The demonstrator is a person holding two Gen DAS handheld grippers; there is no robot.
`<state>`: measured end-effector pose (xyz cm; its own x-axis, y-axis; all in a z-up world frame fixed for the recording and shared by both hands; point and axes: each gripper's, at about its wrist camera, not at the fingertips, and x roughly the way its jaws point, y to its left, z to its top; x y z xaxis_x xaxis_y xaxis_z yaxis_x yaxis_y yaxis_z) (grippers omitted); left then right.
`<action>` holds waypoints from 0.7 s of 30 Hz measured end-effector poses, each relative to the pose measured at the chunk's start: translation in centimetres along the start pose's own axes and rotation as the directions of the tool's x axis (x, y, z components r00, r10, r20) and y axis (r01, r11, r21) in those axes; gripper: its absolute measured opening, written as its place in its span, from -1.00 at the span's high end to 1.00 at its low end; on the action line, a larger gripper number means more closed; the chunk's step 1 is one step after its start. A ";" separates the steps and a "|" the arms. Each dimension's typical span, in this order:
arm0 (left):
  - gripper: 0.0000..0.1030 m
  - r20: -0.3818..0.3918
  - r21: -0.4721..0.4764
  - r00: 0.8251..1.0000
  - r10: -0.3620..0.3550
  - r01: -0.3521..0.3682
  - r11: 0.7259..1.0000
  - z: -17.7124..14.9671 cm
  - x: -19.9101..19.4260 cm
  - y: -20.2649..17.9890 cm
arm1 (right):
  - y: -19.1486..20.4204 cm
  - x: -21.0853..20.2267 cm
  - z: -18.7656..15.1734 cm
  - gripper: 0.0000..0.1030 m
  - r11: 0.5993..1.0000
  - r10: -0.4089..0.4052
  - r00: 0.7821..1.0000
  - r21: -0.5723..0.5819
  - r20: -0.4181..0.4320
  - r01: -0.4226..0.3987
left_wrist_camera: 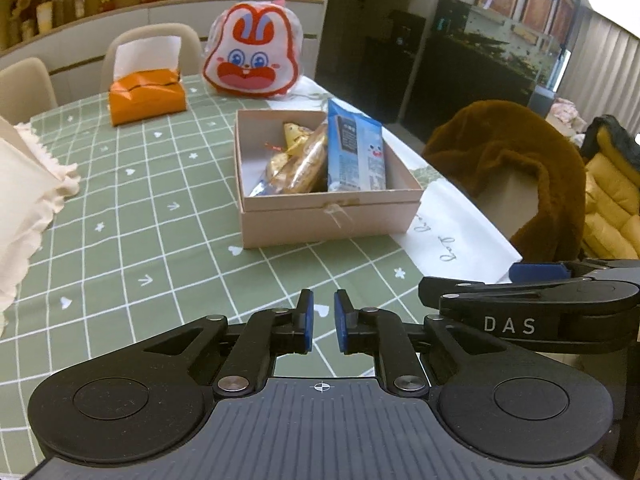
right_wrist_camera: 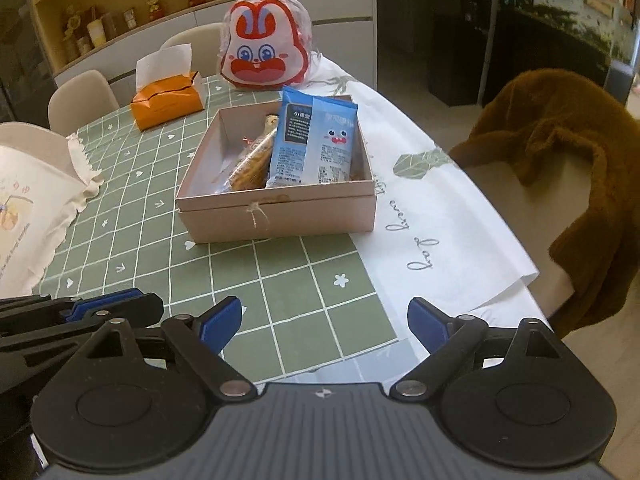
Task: Organize snacks
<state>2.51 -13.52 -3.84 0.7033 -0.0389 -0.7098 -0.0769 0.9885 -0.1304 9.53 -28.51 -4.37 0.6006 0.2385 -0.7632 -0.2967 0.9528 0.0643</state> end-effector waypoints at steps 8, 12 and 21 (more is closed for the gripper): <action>0.70 -0.019 -0.018 1.000 0.011 -0.011 1.000 0.1 0.1 -0.1 | -0.6 -0.3 0.0 -0.76 1.000 0.004 1.000 0.005 -0.021 -0.003; 0.70 -0.030 -0.019 0.999 0.014 -0.014 1.000 0.0 0.2 -0.3 | -0.7 -0.3 -0.3 -0.76 1.000 0.012 1.000 0.006 -0.027 -0.012; 0.70 -0.034 -0.025 0.999 0.020 -0.020 0.999 -0.1 0.1 -0.5 | -1.1 -0.4 -0.4 -0.76 1.000 0.013 1.000 0.007 -0.025 -0.013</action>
<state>2.51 -14.06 -3.94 0.6771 -0.0246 -0.7355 -0.1088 0.9851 -0.1331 9.34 -29.73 -4.39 0.5781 0.2464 -0.7779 -0.2995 0.9508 0.0786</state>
